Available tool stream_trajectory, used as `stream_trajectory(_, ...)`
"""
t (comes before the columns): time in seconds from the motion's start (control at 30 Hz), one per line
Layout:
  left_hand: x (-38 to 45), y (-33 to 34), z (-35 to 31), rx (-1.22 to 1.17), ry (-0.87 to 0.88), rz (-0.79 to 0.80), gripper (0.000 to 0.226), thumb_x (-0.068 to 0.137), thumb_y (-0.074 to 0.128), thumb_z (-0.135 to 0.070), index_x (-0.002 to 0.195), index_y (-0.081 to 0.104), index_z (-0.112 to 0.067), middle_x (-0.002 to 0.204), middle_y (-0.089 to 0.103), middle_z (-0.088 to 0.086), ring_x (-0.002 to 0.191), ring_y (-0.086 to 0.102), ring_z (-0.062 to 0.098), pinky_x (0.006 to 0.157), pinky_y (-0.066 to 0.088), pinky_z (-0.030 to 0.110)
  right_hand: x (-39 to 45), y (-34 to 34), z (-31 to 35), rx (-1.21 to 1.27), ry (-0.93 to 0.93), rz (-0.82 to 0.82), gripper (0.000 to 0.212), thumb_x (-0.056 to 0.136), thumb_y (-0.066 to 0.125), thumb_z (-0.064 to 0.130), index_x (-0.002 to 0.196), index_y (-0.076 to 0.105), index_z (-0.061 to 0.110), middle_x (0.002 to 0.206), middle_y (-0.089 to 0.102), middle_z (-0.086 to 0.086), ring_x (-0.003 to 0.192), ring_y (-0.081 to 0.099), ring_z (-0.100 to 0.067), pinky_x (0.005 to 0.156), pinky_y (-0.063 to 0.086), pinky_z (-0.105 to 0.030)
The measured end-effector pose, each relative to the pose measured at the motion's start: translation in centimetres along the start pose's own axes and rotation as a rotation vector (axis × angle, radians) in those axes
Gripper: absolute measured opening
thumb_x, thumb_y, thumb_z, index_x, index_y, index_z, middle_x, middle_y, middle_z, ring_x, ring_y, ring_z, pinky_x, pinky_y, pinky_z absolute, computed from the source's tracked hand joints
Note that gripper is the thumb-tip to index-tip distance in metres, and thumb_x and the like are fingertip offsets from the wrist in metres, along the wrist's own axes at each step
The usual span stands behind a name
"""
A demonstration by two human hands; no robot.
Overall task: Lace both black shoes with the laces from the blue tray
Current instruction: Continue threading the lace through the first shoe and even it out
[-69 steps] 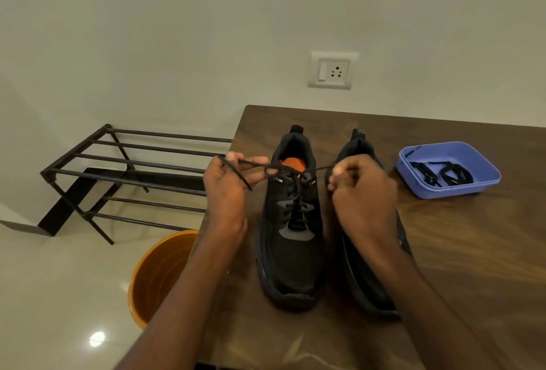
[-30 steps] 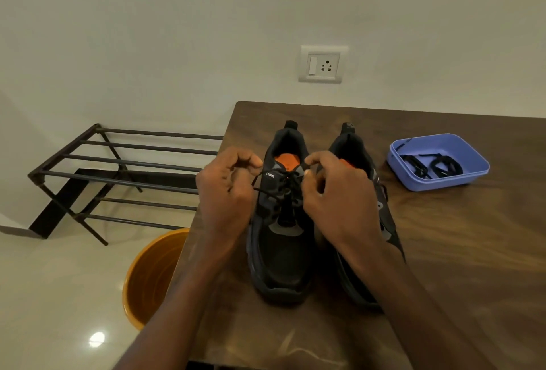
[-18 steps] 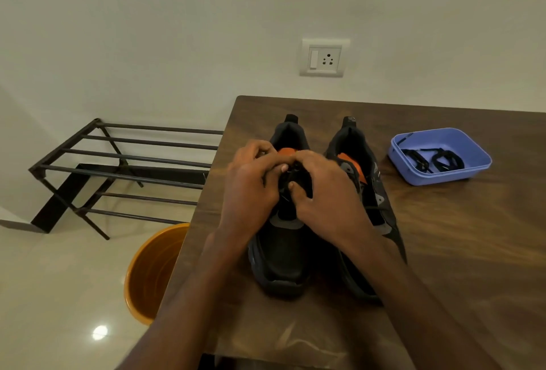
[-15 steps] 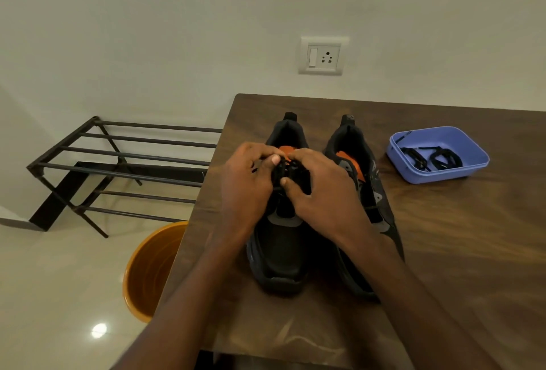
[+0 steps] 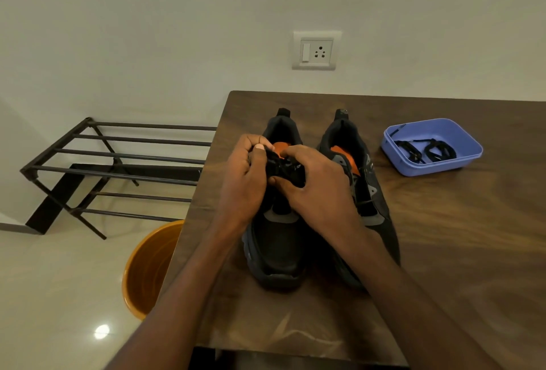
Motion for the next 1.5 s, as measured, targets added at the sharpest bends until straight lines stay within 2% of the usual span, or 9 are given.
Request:
stream_trajectory(0.2, 0.4, -1.4, 0.3, 0.68, 0.234, 0.084, 0.035, 0.103, 0.033, -0.048, 0.085, 0.055, -0.027, 0.094, 0.043, -0.006, 0.087, 0.044, 0.011, 0.087, 0.04, 0.041, 0.0, 0.3, 0.0, 0.013, 0.02, -0.023, 0.05, 0.086, 0.081, 0.036, 0.132, 0.062, 0.029, 0.129, 0.065, 0.013, 0.117, 0.06, -0.002, 0.103, 0.052, -0.029)
stream_trajectory(0.43, -0.7, -3.6, -5.4, -0.61, 0.138, -0.099, 0.042, 0.109, 0.039, -0.029, 0.073, 0.054, -0.014, 0.062, 0.054, 0.0, 0.063, 0.058, 0.022, 0.07, 0.049, 0.038, -0.1, 0.4, -0.1, 0.067, 0.076, -0.032, 0.038, 0.085, 0.082, 0.033, 0.119, 0.065, 0.033, 0.121, 0.066, 0.016, 0.113, 0.06, -0.001, 0.102, 0.052, -0.028)
stream_trajectory(0.57, -1.2, -3.7, -2.6, -0.192, 0.047, -0.119, 0.059, 0.109, 0.045, -0.037, 0.058, 0.05, -0.008, 0.048, 0.041, 0.001, 0.042, 0.04, 0.021, 0.047, 0.037, 0.03, -0.2, 0.6, 0.0, 0.097, 0.064, -0.135, 0.015, 0.085, 0.082, 0.024, 0.093, 0.07, 0.026, 0.116, 0.067, 0.014, 0.106, 0.054, 0.008, 0.092, 0.035, 0.0)
stream_trajectory(0.67, -1.3, -3.6, 0.0, 0.132, 0.056, -0.038, 0.056, 0.109, 0.05, -0.036, 0.058, 0.052, -0.012, 0.049, 0.047, -0.004, 0.045, 0.043, 0.013, 0.048, 0.037, 0.025, 0.0, -0.3, 0.9, 0.303, 0.04, -0.176, 0.01, 0.088, 0.078, 0.017, 0.092, 0.069, 0.018, 0.107, 0.069, 0.009, 0.102, 0.064, 0.001, 0.091, 0.047, -0.011)
stream_trajectory(0.77, -0.9, -3.4, 1.5, 0.302, 0.07, -0.017, 0.05, 0.108, 0.051, -0.041, 0.064, 0.059, -0.019, 0.055, 0.055, -0.002, 0.051, 0.052, 0.012, 0.051, 0.044, 0.028, 0.2, -2.7, 1.5, 0.966, 0.166, -0.175, 0.011, 0.099, 0.063, 0.015, 0.092, 0.063, 0.006, 0.083, 0.069, -0.008, 0.081, 0.069, -0.018, 0.08, 0.057, -0.029)
stream_trajectory(0.9, -0.7, -3.0, 2.0, 0.452, 0.057, -0.149, 0.04, 0.108, 0.051, -0.04, 0.074, 0.062, -0.023, 0.061, 0.058, -0.006, 0.057, 0.056, 0.01, 0.054, 0.038, 0.017, 0.3, -6.5, 0.3, 1.401, 0.23, -0.345, 0.024, 0.105, 0.048, 0.026, 0.089, 0.059, 0.012, 0.054, 0.043, 0.001, 0.048, 0.041, -0.018, 0.06, 0.044, -0.033)
stream_trajectory(1.13, 0.0, -1.7, 1.6, 0.545, 0.241, -0.015, 0.03, 0.104, 0.055, -0.035, 0.132, 0.064, -0.028, 0.13, 0.056, -0.008, 0.122, 0.053, 0.011, 0.1, 0.048, 0.035, -0.6, -10.0, -2.5, 0.782, 0.099, -0.474, 0.03, 0.108, 0.046, 0.036, 0.105, 0.063, 0.01, 0.051, 0.045, -0.001, 0.038, 0.038, -0.019, 0.039, 0.029, -0.023)
stream_trajectory(1.27, 0.0, -0.7, 1.8, 0.639, 0.309, 0.083, 0.031, 0.101, 0.061, -0.037, 0.132, 0.063, -0.033, 0.137, 0.058, -0.011, 0.129, 0.05, 0.01, 0.107, 0.046, 0.035, -0.9, -11.3, -2.9, 0.757, 0.197, -0.713, 0.017, 0.103, 0.053, 0.027, 0.098, 0.062, 0.013, 0.056, 0.05, 0.003, 0.043, 0.043, -0.016, 0.04, 0.03, -0.025)
stream_trajectory(1.5, 0.1, -0.4, 1.5, 0.5, 0.238, 0.032, 0.025, 0.096, 0.07, -0.031, 0.121, 0.07, -0.03, 0.13, 0.058, -0.01, 0.125, 0.052, 0.011, 0.104, 0.049, 0.034, -1.0, -7.8, -1.8, -0.327, 0.09, -0.386, 0.019, 0.097, 0.062, 0.034, 0.097, 0.072, 0.017, 0.103, 0.068, -0.002, 0.093, 0.059, -0.018, 0.075, 0.042, -0.031)
Point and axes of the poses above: each hand's wrist, its own x-axis towards the middle knuckle, its own y-axis out of the palm, z = x × y, the point moved 2 cm from there along x, towards the middle knuckle
